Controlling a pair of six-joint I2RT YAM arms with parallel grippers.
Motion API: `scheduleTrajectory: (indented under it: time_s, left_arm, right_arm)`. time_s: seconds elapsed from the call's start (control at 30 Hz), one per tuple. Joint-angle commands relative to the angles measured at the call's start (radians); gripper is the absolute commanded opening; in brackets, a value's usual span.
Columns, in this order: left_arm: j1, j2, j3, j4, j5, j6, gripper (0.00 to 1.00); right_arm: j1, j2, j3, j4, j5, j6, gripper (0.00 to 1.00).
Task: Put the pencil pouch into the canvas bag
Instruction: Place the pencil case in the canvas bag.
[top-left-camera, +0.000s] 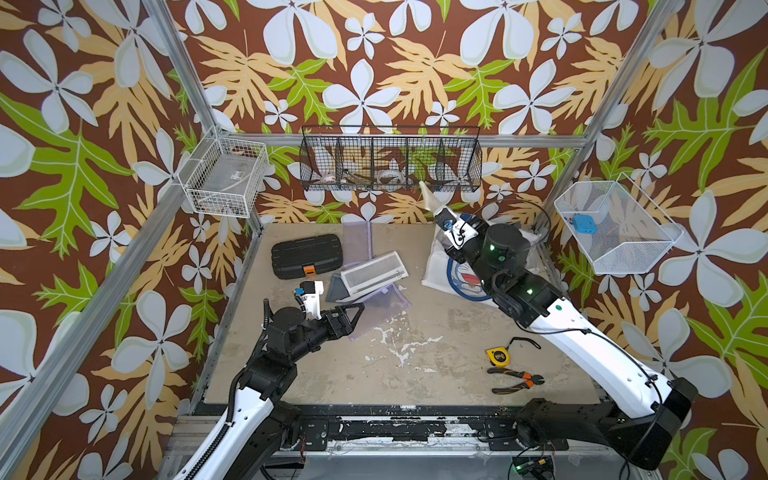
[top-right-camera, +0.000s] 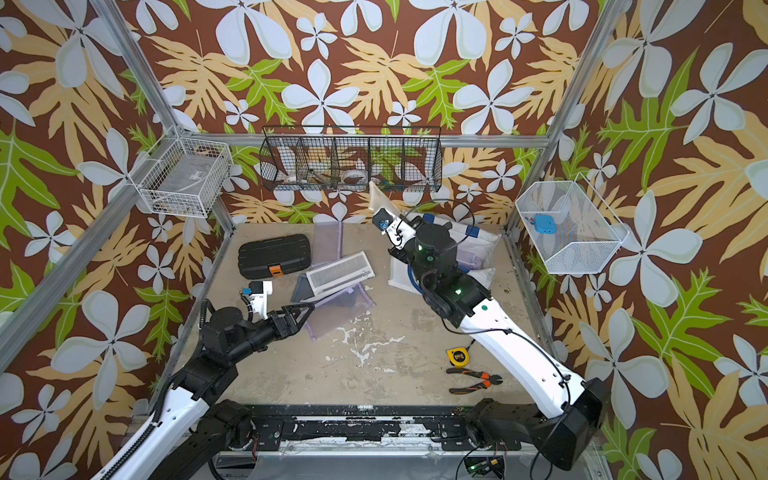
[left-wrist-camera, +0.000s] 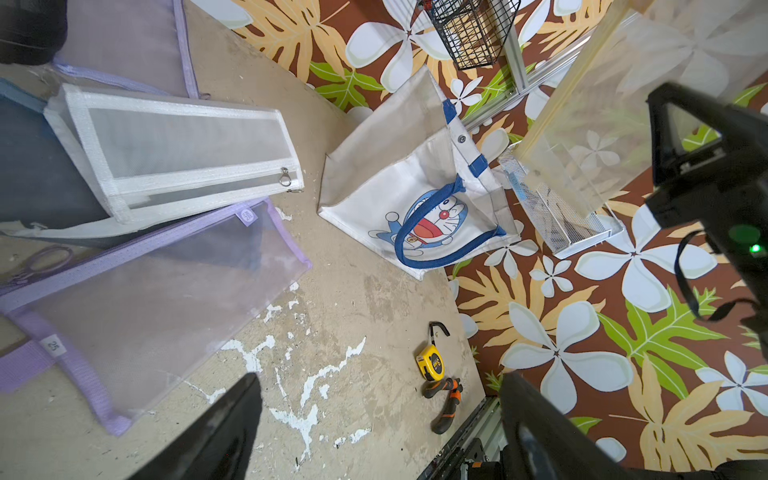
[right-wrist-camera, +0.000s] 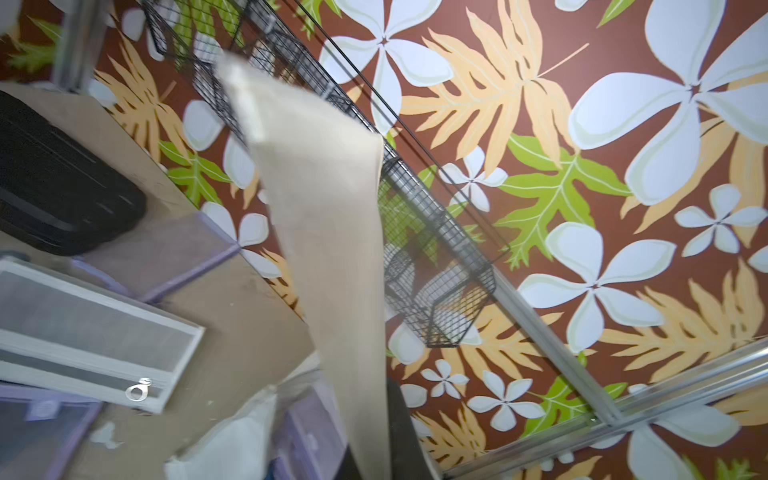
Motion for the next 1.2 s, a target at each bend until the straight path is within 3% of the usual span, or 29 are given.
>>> scheduleTrajectory:
  time_s: [0.0, 0.23, 0.47, 0.73, 0.83, 0.97, 1.17]
  left_arm:
    - [0.001, -0.003, 0.011, 0.014, -0.020, 0.053, 0.91]
    - [0.010, 0.010, 0.035, 0.013, -0.002, 0.093, 0.92]
    - [0.025, 0.009, 0.043, -0.006, -0.005, 0.134, 0.92]
    - [0.027, 0.006, 0.028, 0.016, 0.005, 0.121, 0.92]
    - [0.029, -0.007, 0.019, 0.016, -0.004, 0.118, 0.93]
    - [0.030, -0.010, 0.018, 0.003, -0.014, 0.129, 0.93]
    - [0.030, 0.006, 0.008, 0.007, -0.027, 0.136, 0.93]
  right_arm:
    - [-0.052, 0.080, 0.096, -0.117, 0.069, -0.123, 0.00]
    - [-0.141, 0.219, 0.164, -0.186, 0.155, -0.158, 0.00]
    - [-0.232, 0.200, 0.008, -0.111, 0.107, -0.146, 0.00]
    - [-0.256, 0.254, -0.064, -0.099, 0.113, -0.119, 0.01]
    - [-0.260, 0.286, -0.027, -0.138, 0.108, -0.091, 0.15]
    - [-0.271, 0.307, -0.001, -0.155, 0.125, -0.068, 0.24]
    - [-0.270, 0.277, -0.002, -0.174, 0.095, -0.002, 0.56]
